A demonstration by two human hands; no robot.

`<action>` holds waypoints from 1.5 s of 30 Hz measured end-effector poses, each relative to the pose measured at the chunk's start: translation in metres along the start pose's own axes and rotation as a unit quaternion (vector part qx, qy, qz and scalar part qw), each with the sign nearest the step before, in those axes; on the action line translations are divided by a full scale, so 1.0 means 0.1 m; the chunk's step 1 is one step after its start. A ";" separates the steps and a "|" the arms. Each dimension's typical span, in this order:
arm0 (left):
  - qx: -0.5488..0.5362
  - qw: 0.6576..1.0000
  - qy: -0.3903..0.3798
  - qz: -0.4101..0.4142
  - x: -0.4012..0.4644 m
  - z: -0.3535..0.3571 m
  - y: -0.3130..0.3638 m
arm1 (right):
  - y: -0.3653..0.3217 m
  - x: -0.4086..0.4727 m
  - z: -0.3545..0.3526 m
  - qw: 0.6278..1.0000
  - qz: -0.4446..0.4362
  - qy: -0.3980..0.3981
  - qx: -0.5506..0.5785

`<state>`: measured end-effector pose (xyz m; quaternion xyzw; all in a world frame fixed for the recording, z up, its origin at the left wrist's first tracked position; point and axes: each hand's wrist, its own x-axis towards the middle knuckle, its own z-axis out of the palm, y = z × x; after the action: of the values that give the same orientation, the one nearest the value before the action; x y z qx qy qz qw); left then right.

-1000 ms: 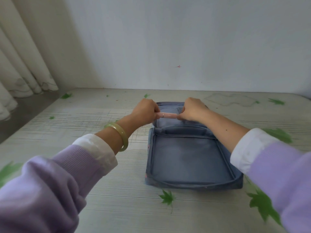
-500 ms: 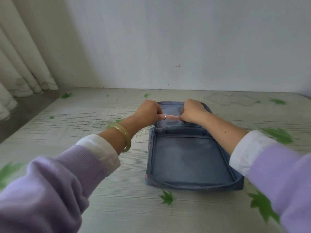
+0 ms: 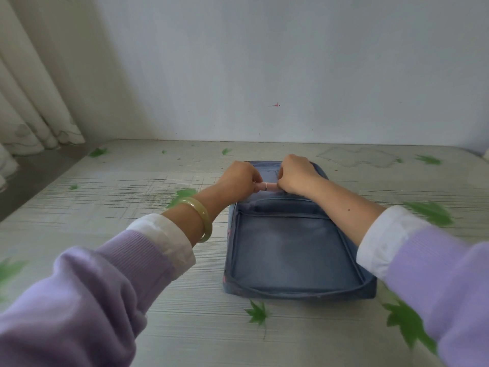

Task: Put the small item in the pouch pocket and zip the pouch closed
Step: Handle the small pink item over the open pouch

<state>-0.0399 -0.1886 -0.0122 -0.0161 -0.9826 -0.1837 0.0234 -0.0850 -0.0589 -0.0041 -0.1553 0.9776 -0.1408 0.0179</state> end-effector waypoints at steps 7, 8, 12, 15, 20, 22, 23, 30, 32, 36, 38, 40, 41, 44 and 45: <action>0.019 0.999 -0.002 0.028 0.03 0.08 0.07 | 0.01 0.00 0.02 1.000 -0.002 0.013 0.000; 0.019 0.999 0.000 0.031 0.04 0.09 0.07 | 0.02 0.01 0.02 1.000 -0.003 0.013 0.004; -0.004 0.999 -0.002 0.032 0.06 0.11 0.12 | 0.04 0.03 0.03 1.000 -0.006 0.012 0.011; -0.020 0.999 0.002 0.037 0.08 0.13 0.15 | 0.04 0.04 0.04 1.000 -0.004 0.017 0.006; 0.003 0.999 0.003 0.042 0.11 0.17 0.21 | 0.05 0.06 0.06 0.999 -0.008 0.032 0.003; 0.020 0.999 0.000 0.044 0.13 0.19 0.22 | 0.05 0.06 0.06 0.999 -0.008 0.031 -0.002; 0.023 0.999 -0.003 0.043 0.14 0.19 0.22 | 0.06 0.05 0.06 1.000 -0.007 0.029 -0.004; -0.067 0.997 0.025 -0.005 0.18 0.14 0.12 | 0.23 0.04 -0.11 0.998 -0.010 0.037 0.054; -0.115 0.990 0.075 -0.044 0.19 0.10 0.07 | 0.38 0.06 -0.14 0.995 0.017 0.068 0.074; -0.199 0.963 0.082 -0.162 0.20 0.04 -0.04 | 0.70 0.06 -0.10 0.981 0.089 0.080 0.152; -0.280 0.932 0.054 -0.223 0.17 0.03 -0.06 | 0.83 0.06 -0.06 0.963 0.137 0.066 0.224; -0.367 0.894 0.035 -0.254 0.14 0.03 -0.09 | 0.91 0.06 -0.02 0.927 0.181 0.056 0.323; -0.402 0.878 0.033 -0.259 0.13 0.02 -0.10 | 0.94 0.06 -0.02 0.903 0.202 0.049 0.376; -0.490 0.816 0.039 -0.304 0.11 -0.03 -0.11 | 1.01 0.07 -0.02 0.853 0.238 0.024 0.463; -0.509 0.799 0.042 -0.317 0.10 -0.04 -0.10 | 1.03 0.07 -0.03 0.847 0.244 0.016 0.472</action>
<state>-0.0502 -0.1993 -0.0112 0.2942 -0.6957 -0.6553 -0.0065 -0.1229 0.0334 -0.0303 0.1175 0.7998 -0.5787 0.1072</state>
